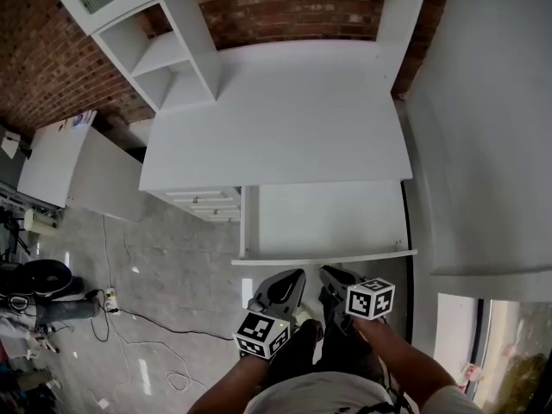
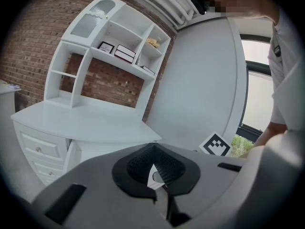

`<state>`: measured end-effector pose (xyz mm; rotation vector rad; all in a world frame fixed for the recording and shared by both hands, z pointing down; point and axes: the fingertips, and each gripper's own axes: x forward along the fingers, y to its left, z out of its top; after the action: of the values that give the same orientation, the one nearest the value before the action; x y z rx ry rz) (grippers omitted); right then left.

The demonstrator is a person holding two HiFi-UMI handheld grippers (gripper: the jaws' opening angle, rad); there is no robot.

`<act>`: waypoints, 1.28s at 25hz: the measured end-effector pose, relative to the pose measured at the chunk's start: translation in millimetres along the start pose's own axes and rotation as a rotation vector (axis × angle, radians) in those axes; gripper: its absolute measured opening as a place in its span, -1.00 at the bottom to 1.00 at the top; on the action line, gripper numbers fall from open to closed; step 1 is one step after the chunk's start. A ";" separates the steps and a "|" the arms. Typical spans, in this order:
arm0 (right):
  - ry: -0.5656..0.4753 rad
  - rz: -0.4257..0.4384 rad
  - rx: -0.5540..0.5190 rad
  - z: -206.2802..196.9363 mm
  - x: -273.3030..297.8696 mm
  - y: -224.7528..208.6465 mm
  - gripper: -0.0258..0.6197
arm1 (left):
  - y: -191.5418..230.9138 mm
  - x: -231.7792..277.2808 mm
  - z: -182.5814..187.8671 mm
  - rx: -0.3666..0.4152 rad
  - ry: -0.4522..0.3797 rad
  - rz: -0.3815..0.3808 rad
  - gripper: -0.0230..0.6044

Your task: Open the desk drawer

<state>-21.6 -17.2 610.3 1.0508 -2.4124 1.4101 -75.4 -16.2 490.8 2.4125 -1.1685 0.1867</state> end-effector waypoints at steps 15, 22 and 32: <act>-0.159 0.111 -0.320 127.3 -41.3 127.9 -0.83 | -4.6 -23.3 108.2 0.014 -0.134 0.035 -0.89; -0.236 0.129 -0.408 175.2 -63.5 164.3 -0.85 | -11.8 -31.7 150.7 0.037 -0.199 0.035 -0.89; -0.308 0.118 -0.547 208.7 -80.9 194.7 -0.86 | -18.0 -42.1 196.8 0.100 -0.282 0.053 -0.89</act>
<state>-43.3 -86.8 322.8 1.0450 -2.8669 0.5650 -102.3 -65.4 296.8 2.5578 -1.3756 -0.0842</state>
